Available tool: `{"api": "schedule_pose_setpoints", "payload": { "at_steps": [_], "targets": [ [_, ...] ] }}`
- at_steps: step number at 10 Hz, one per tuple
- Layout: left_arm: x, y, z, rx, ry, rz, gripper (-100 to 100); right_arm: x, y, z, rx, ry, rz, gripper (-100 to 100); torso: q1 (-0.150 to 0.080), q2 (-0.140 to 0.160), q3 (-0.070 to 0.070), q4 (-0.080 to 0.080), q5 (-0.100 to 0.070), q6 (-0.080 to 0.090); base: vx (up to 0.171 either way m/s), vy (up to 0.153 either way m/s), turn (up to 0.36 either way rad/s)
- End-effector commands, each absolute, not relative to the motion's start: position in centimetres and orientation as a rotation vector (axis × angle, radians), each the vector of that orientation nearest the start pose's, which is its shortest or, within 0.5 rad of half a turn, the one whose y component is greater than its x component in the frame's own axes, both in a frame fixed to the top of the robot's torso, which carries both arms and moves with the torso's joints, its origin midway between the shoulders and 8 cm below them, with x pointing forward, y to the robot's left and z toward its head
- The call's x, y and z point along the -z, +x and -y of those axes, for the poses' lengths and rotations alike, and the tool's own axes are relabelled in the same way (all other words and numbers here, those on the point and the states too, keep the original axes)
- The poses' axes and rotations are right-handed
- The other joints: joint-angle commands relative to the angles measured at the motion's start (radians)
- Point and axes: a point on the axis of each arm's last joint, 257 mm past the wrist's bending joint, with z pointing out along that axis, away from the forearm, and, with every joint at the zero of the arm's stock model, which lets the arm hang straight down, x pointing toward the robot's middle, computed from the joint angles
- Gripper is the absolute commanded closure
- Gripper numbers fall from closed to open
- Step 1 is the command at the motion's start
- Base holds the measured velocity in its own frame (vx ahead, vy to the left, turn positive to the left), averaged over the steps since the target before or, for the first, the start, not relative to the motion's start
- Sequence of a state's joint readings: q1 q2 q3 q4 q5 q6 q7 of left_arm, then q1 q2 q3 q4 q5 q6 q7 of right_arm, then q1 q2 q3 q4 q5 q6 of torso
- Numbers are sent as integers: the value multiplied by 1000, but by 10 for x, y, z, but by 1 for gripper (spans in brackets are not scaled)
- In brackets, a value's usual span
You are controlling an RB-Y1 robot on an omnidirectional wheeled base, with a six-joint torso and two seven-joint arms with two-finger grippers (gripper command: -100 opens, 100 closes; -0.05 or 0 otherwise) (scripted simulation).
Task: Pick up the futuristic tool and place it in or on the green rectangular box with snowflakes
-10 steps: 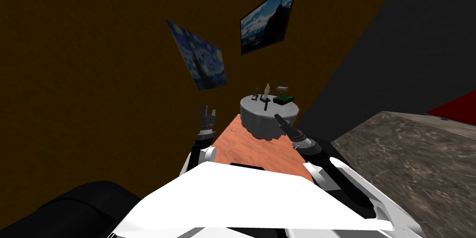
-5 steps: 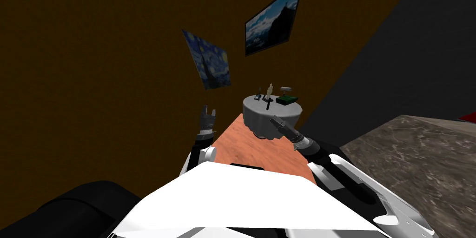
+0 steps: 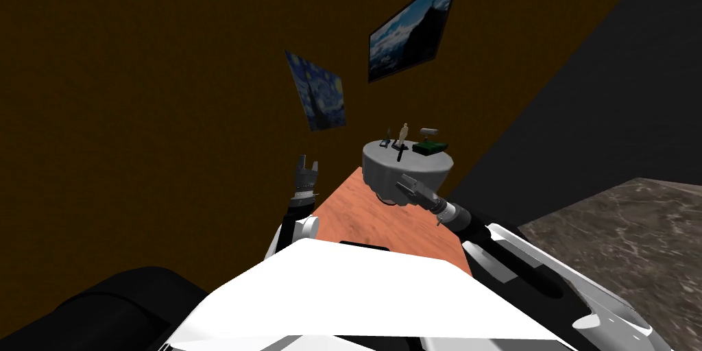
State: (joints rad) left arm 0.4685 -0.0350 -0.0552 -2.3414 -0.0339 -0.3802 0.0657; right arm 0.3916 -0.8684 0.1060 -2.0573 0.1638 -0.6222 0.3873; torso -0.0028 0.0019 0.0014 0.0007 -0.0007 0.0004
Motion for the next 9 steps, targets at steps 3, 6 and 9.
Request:
{"api": "schedule_pose_setpoints", "payload": {
  "at_steps": [3, 6, 9],
  "targets": [
    [-40, 356, -259, 1400, -718, -605, 0, 100, 354, 194, -793, -537, -1357, -100, 0, -1, 0, 0, 0, 0, -41, -3, 119],
    [-40, 356, -259, 1400, -718, -605, 0, 120, 351, 198, -730, -662, -1397, -100, 0, -2, -1, 0, 0, -1, -30, 2, 126],
    [-40, 356, -259, 1400, -718, -605, 0, 140, 348, 206, -665, -791, -1433, -100, 1, -3, -1, -1, 0, 0, -19, 6, 108]
  ]
}}
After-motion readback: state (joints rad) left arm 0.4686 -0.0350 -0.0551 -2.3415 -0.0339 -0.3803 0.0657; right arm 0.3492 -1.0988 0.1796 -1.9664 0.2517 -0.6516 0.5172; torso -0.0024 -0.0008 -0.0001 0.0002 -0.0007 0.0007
